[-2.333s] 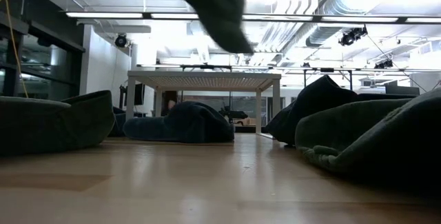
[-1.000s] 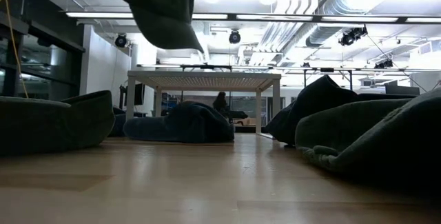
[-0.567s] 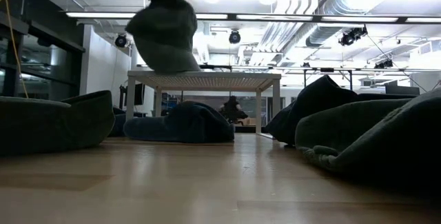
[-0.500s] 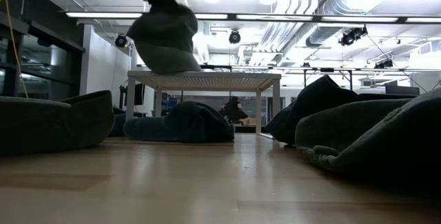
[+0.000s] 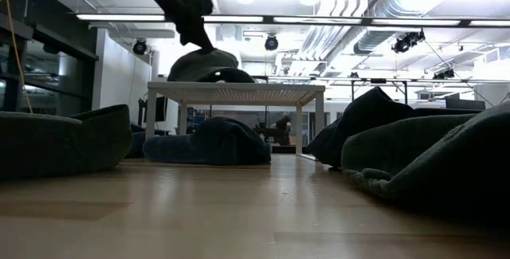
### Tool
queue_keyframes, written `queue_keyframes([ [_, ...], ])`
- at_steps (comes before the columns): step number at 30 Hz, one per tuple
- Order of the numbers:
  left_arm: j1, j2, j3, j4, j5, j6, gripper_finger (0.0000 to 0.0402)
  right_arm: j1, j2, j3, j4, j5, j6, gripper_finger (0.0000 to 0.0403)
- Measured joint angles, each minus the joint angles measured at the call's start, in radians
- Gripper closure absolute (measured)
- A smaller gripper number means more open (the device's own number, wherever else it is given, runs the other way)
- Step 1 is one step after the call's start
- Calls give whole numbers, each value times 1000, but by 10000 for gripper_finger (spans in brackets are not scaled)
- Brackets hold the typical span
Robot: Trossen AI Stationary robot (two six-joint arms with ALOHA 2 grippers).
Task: Pick & Place hat
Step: Put the top right gray cap on the shelf
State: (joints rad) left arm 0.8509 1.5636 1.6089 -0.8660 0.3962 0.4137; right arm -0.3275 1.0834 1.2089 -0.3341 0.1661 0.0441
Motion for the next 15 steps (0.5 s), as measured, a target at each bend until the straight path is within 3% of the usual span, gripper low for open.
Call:
queue_keyframes([
  [15,-23,6,0,5,-44,-2,392,0,38,0,-51,-16,-50,289],
])
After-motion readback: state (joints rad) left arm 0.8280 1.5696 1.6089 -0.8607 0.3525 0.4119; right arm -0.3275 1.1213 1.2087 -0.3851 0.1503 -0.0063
